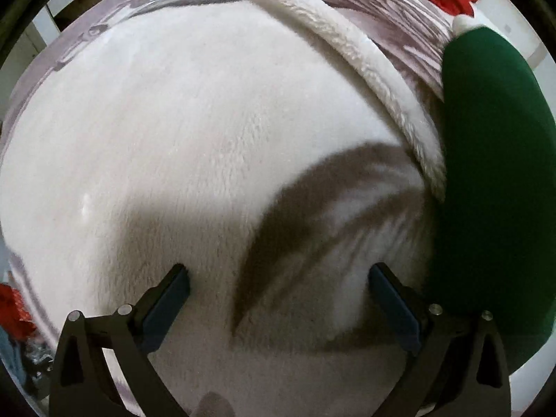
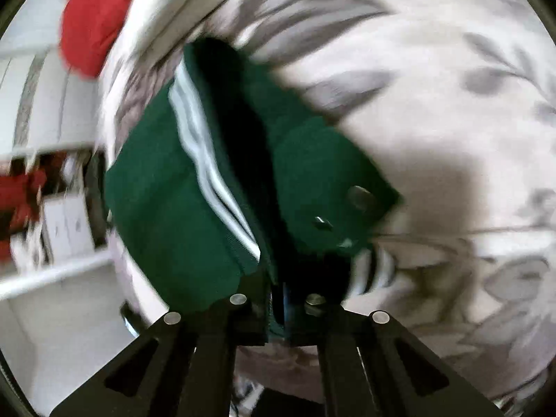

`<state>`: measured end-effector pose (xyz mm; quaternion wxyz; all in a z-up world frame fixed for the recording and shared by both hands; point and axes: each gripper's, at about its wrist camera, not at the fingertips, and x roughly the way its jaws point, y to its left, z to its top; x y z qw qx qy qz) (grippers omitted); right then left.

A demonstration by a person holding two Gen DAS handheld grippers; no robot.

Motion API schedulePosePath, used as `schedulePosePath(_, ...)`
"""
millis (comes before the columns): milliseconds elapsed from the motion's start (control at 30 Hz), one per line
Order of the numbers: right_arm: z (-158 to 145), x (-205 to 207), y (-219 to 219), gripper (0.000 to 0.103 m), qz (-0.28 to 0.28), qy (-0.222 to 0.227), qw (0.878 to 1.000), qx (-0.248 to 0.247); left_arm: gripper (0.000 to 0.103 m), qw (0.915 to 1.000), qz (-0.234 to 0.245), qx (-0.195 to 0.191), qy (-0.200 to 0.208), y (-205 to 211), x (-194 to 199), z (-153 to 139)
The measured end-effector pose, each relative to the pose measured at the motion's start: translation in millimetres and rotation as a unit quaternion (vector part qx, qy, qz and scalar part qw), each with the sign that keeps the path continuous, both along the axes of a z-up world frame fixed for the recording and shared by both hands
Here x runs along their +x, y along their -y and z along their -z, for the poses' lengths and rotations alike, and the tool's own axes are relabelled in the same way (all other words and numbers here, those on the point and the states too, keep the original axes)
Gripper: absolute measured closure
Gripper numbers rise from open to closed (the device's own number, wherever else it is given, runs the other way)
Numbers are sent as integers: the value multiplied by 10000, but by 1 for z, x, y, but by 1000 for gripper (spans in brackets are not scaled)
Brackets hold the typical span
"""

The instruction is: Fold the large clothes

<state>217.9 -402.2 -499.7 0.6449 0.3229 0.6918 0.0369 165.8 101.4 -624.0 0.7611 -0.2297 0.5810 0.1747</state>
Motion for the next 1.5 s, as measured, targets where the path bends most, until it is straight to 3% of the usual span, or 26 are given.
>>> schedulePosePath(33, 8, -1, 8, 101, 55, -127, 9997, -217, 0, 9999, -99, -12, 87, -3, -1, 2)
schedulePosePath(133, 34, -4, 13, 100, -35, -480, 9987, -172, 0, 9990, -438, -34, 94, -7, 0, 3)
schedulePosePath(200, 24, 9, -6, 98, -631, -405, 9964, -394, 0, 9992, -361, -27, -174, -6, 5, 0)
schedulePosePath(267, 5, 16, -10, 88, -931, -330, 9948, -265, 0, 9991, -337, 22, -264, -6, 10, -7)
schedulePosePath(300, -8, 20, -8, 72, -951, -245, 9949, -249, 0, 9990, -349, 121, -243, -5, 10, -15)
schedulePosePath(333, -18, 23, -5, 46, -930, -106, 9953, -233, 0, 9989, -332, 269, -182, -2, 10, -27)
schedulePosePath(367, -29, 30, 0, 34, -889, 131, 9956, -263, 0, 9989, -283, 376, -75, 1, 12, -40)
schedulePosePath(467, -28, 54, 4, 34, -874, 421, 9949, -292, 0, 9982, -150, 555, 153, 10, 22, -68)
schedulePosePath(533, -7, 76, 3, 34, -805, 398, 9960, -40, 0, 9972, -2, 703, 270, 16, 34, -82)
schedulePosePath(600, 23, 99, -10, 34, -621, 290, 9968, 413, 0, 9935, 207, 1086, 285, 25, 48, -91)
schedulePosePath(667, 31, 115, -34, 69, -627, 568, 9932, 799, 0, 9895, 369, 1336, 406, 29, 63, -96)
schedulePosePath(700, 29, 120, -47, 96, -781, 678, 9919, 732, 0, 9883, 434, 1385, 468, 30, 74, -99)
schedulePosePath(733, 31, 122, -56, 98, -917, 692, 9917, 575, 0, 9877, 476, 1394, 528, 33, 81, -99)
schedulePosePath(833, 3, 118, -53, 101, -603, 995, 9931, 158, 0, 9878, 529, 1381, 486, 38, 96, -93)
schedulePosePath(900, -5, 118, -38, 101, -295, 960, 9946, -253, 0, 9892, 429, 1345, 403, 35, 99, -90)
schedulePosePath(933, 11, 122, -41, 101, -588, 615, 9954, -447, 0, 9898, 356, 1339, 318, 33, 98, -89)
schedulePosePath(1033, 31, 133, -60, 99, -1333, -216, 9907, -189, 0, 9931, 161, 1162, 79, 27, 96, -88)
schedulePosePath(1100, 3, 146, -70, 88, -1673, -127, 9850, -399, 0, 9932, 21, 1156, -114, 20, 95, -90)
schedulePosePath(1133, -16, 152, -75, 69, -1795, 42, 9820, -593, 0, 9927, 4, 1193, -205, 18, 96, -90)
schedulePosePath(1167, -43, 158, -81, 43, -1972, 328, 9762, -842, 0, 9919, -2, 1234, -293, 17, 97, -89)
schedulePosePath(1200, -69, 165, -95, 36, -2220, 681, 9674, -1008, 0, 9915, 9, 1239, -394, 14, 99, -87)
schedulePosePath(1267, -98, 179, -134, 34, -2841, 1114, 9463, -1066, 0, 9918, 66, 1116, -623, 7, 108, -79)
schedulePosePath(1333, -101, 195, -189, 31, -3596, 1198, 9209, -913, 0, 9915, 94, 1083, -711, 2, 114, -73)
schedulePosePath(1433, -76, 205, -276, 28, -4672, 930, 8788, -267, 0, 9920, 18, 1045, -703, -8, 116, -67)
schedulePosePath(1467, -56, 210, -318, 28, -5114, 805, 8551, -277, 0, 9922, -22, 1021, -711, -11, 115, -65)
schedulePosePath(1500, -46, 209, -337, 28, -5363, 761, 8400, -309, 0, 9924, -52, 999, -711, -13, 113, -64)
